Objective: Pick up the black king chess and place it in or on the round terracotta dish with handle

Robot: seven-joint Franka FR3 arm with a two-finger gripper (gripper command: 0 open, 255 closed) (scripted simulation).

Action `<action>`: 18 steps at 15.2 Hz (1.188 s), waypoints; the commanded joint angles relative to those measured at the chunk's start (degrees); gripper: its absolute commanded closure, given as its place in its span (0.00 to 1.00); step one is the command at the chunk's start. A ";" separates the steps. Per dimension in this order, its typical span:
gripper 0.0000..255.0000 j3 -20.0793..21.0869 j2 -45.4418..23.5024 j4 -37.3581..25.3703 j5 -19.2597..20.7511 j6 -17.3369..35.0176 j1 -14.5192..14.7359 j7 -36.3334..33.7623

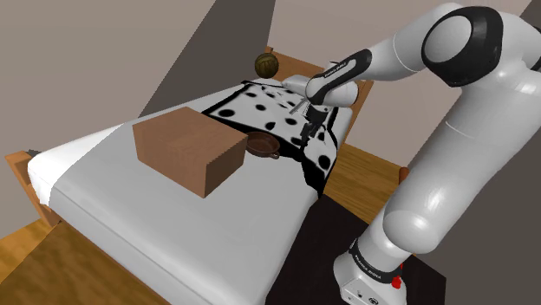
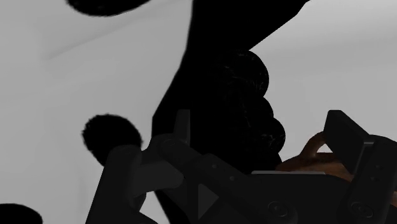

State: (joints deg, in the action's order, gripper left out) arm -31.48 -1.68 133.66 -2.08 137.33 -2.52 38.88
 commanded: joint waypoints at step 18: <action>1.00 -0.02 -0.89 0.21 -0.73 0.99 -0.11 0.65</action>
State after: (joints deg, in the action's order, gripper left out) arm -31.50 -2.53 133.87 -2.80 138.33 -2.63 39.52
